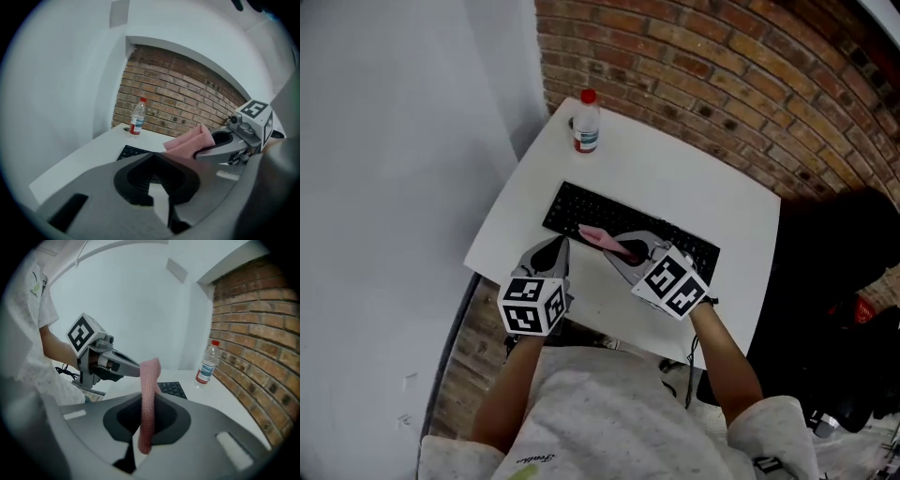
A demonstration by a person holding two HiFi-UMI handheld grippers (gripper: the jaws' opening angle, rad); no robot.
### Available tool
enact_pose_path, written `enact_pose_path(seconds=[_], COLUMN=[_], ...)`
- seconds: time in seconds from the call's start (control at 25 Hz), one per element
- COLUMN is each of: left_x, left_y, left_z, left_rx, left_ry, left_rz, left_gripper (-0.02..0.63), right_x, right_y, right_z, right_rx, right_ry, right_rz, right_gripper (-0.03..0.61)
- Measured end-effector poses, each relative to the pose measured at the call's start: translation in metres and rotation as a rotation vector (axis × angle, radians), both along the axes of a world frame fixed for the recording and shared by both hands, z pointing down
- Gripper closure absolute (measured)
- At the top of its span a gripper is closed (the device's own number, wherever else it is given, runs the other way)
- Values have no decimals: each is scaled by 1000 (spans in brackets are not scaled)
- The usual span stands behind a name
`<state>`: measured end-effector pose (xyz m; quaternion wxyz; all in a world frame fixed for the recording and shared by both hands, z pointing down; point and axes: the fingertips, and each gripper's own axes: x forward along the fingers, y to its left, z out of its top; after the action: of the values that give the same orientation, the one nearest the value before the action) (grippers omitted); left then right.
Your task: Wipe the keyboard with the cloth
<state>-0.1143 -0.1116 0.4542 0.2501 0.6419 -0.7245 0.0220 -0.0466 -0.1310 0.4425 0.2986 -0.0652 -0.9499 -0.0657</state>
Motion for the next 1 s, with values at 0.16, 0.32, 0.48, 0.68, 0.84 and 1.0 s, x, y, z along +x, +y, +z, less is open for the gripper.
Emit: enact_pose_path(seconds=[0.16, 0.32, 0.48, 0.68, 0.84, 1.0], left_x=[31, 65, 94, 115, 123, 127], left_y=[-30, -51, -65, -71, -74, -73], left_z=[-9, -10, -13, -14, -13, -11], left_rx=[5, 10, 14, 1, -1, 0], left_ry=[-38, -64, -86, -126, -141, -156], left_rz=[96, 183, 254, 334, 379, 400], left_gripper=[620, 620, 620, 620, 620, 618], right_x=[36, 79, 119, 154, 170, 181], right_y=[-28, -48, -67, -82, -86, -88], right_z=[-6, -10, -19, -22, -20, -18], right_rx=[-38, -69, -94, -107, -103, -92], right_ry=[-78, -157, -244, -305, -334, -349], right_rz=[174, 337, 496, 670, 757, 809], right_gripper=[554, 554, 554, 554, 554, 554])
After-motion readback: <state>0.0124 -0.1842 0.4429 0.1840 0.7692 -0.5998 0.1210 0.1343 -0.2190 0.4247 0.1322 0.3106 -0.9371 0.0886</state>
